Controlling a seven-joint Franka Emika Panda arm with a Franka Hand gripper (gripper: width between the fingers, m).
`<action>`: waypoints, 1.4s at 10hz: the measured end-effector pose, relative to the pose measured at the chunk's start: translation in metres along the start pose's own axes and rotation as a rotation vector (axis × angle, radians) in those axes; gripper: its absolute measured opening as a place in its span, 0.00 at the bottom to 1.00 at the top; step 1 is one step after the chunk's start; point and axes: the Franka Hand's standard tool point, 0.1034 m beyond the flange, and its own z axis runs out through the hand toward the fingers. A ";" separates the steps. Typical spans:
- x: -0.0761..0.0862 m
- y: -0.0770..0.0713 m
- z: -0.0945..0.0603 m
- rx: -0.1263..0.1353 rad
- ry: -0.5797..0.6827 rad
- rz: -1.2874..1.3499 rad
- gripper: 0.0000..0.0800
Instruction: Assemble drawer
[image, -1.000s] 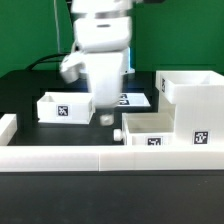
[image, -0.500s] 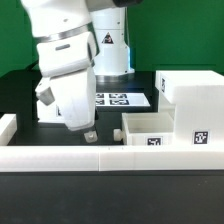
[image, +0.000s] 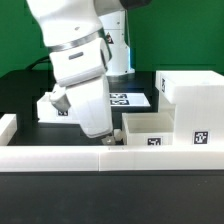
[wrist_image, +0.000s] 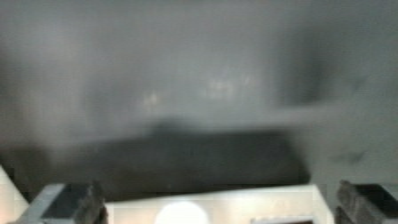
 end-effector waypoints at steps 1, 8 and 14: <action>-0.002 0.000 0.000 0.000 -0.001 0.003 0.81; 0.008 0.004 0.001 -0.009 0.012 -0.046 0.81; 0.048 0.007 0.011 -0.010 0.023 -0.033 0.81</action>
Offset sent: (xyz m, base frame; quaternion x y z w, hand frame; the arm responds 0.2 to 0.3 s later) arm 0.0000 0.0000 0.0000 0.0000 0.0000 0.0000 1.0000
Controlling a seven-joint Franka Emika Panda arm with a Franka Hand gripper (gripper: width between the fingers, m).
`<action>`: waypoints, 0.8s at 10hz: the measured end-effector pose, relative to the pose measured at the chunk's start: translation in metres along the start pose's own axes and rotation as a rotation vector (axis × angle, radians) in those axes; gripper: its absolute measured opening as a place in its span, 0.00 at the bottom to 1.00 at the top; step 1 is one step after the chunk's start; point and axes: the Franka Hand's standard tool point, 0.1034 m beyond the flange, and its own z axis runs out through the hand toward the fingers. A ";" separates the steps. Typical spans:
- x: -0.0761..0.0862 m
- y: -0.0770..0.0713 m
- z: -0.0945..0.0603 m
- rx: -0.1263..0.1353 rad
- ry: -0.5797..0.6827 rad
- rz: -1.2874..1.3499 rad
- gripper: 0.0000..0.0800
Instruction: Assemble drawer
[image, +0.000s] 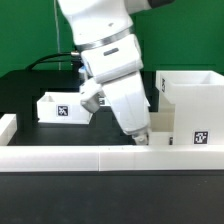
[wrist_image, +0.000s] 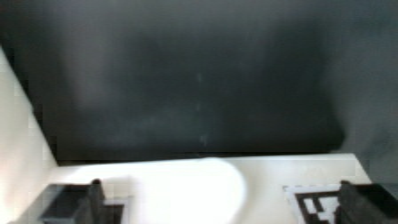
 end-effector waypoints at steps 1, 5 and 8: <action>0.005 0.002 0.000 0.002 -0.002 -0.005 0.81; 0.019 0.003 0.003 0.022 0.001 0.025 0.81; 0.019 0.003 0.002 0.032 -0.018 0.007 0.81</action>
Offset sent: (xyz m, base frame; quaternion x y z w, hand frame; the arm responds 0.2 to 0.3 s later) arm 0.0086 0.0127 0.0038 0.0358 -0.0095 0.0029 0.9993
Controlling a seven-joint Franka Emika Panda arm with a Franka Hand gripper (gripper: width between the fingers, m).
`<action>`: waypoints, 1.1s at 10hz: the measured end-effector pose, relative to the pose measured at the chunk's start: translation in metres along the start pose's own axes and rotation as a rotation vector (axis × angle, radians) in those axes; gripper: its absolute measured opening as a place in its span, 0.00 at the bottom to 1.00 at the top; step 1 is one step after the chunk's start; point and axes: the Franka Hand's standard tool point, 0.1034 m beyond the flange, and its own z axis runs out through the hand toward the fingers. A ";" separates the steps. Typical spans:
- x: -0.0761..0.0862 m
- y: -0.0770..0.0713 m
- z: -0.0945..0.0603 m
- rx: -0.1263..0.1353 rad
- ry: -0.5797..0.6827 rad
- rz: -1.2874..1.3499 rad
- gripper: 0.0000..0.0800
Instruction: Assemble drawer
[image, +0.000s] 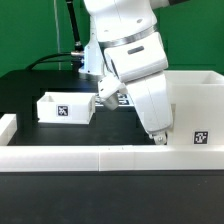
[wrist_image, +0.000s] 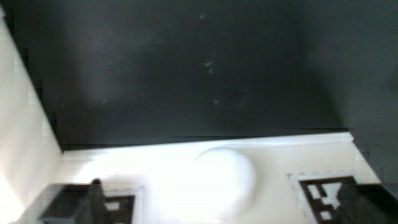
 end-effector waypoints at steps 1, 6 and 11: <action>-0.011 -0.002 -0.003 0.003 -0.005 -0.012 0.81; -0.076 -0.034 -0.045 -0.071 -0.096 0.089 0.81; -0.082 -0.081 -0.059 -0.151 -0.151 0.207 0.81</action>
Offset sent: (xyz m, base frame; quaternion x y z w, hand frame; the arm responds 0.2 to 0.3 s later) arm -0.0326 -0.0662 0.0184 -0.0182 -0.0809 0.0211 0.9963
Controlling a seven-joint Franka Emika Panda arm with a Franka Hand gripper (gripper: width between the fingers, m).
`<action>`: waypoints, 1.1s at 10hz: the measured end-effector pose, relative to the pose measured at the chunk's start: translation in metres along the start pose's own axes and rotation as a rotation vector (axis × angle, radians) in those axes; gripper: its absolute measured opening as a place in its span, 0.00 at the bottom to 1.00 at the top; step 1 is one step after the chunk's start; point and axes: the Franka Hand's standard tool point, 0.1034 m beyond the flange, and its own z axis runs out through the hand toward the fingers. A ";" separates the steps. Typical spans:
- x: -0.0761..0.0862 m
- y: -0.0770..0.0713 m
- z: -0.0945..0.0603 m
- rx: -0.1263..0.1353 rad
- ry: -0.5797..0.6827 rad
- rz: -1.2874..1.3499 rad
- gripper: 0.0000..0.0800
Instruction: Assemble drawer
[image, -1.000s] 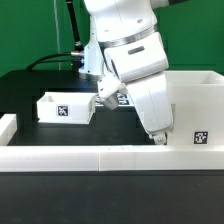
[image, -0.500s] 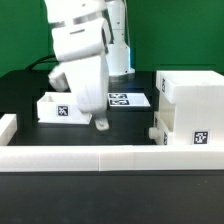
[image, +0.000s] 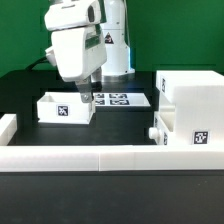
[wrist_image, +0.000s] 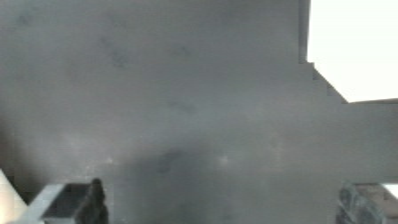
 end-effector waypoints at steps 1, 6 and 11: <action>0.000 0.000 0.000 0.001 0.000 0.027 0.81; -0.010 -0.006 0.005 -0.018 0.000 0.340 0.81; -0.019 -0.031 -0.003 -0.009 -0.020 0.693 0.81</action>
Offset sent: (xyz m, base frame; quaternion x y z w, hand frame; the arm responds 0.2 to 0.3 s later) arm 0.0000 0.0000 0.0000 0.0000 0.0000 0.1938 0.9810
